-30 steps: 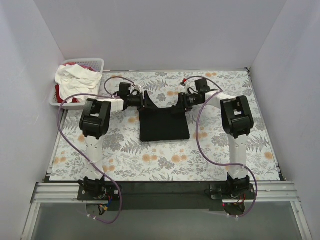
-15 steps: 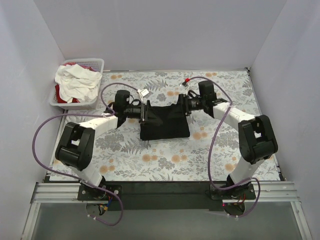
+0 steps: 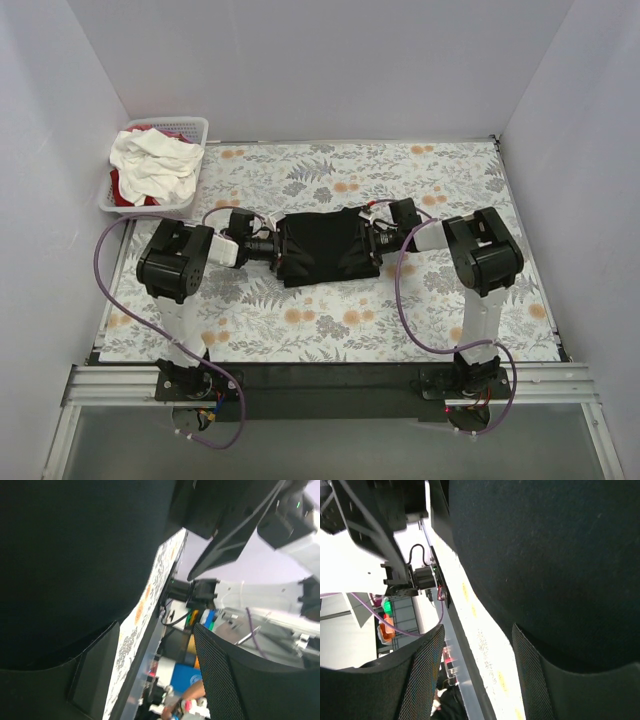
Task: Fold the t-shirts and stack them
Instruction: Fold the tshirt, then neatly place the folded tshirt to the corner
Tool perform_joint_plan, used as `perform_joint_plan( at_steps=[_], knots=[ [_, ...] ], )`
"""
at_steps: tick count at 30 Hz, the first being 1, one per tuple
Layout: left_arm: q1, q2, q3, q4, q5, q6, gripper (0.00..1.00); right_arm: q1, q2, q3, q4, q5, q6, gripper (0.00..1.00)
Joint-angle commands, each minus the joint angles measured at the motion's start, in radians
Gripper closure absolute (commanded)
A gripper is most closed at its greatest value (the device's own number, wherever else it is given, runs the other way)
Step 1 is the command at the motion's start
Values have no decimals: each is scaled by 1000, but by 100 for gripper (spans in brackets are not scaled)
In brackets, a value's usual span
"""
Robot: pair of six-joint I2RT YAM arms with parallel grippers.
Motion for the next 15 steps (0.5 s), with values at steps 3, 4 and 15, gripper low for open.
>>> perform_joint_plan(
  at_steps=[3, 4, 15],
  knots=[
    [63, -157, 10, -242, -140, 93, 39, 7, -179, -24, -2, 37, -15, 34],
    [49, -279, 39, -302, -195, 135, 36, 4, -225, -19, -13, 49, -32, 32],
    [-368, -250, 456, -821, -1121, 378, 12, -189, -568, 101, -387, 406, -454, 2]
  ],
)
